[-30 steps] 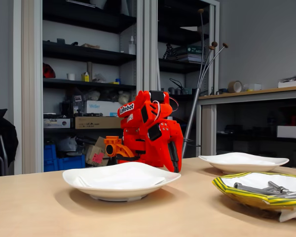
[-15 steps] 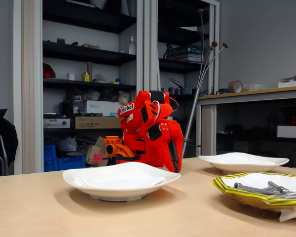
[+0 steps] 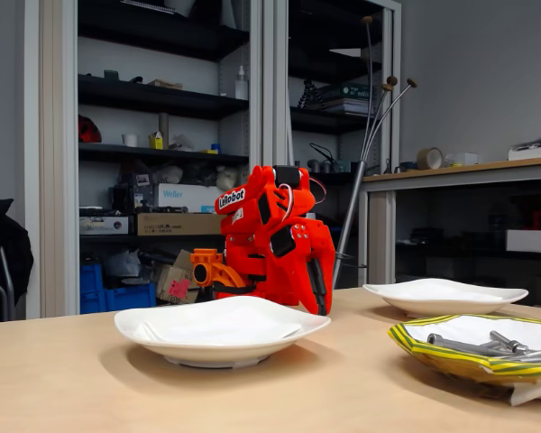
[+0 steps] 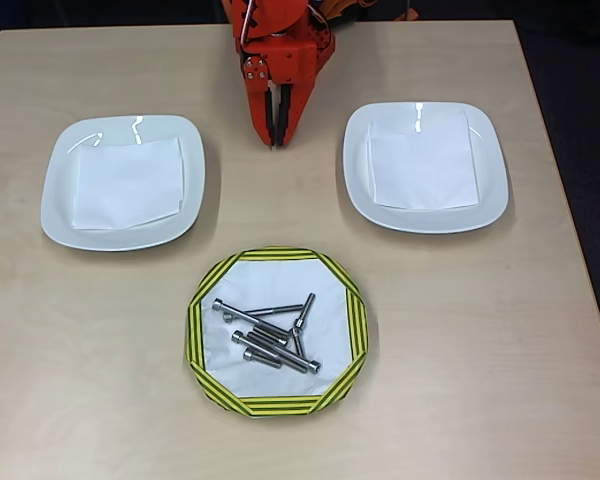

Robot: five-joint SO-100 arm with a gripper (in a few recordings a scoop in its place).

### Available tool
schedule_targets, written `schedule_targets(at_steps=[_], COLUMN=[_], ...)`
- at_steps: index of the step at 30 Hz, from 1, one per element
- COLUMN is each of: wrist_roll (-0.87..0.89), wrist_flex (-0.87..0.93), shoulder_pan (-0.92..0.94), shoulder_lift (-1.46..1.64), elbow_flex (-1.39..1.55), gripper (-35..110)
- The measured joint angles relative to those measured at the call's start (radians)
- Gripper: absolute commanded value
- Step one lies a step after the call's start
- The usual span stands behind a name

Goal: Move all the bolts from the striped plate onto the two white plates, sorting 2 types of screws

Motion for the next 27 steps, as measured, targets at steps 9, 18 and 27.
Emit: schedule_targets(at_steps=[9, 18, 27], wrist_roll=[0.000, 0.000, -0.109], wrist_flex=[0.000, 0.000, -0.006], shoulder_pan=[0.000, 0.000, -0.026], shoulder_lift=[0.000, 0.000, 0.005], elbow_flex=[0.000, 0.000, -0.057], gripper=[0, 0, 0])
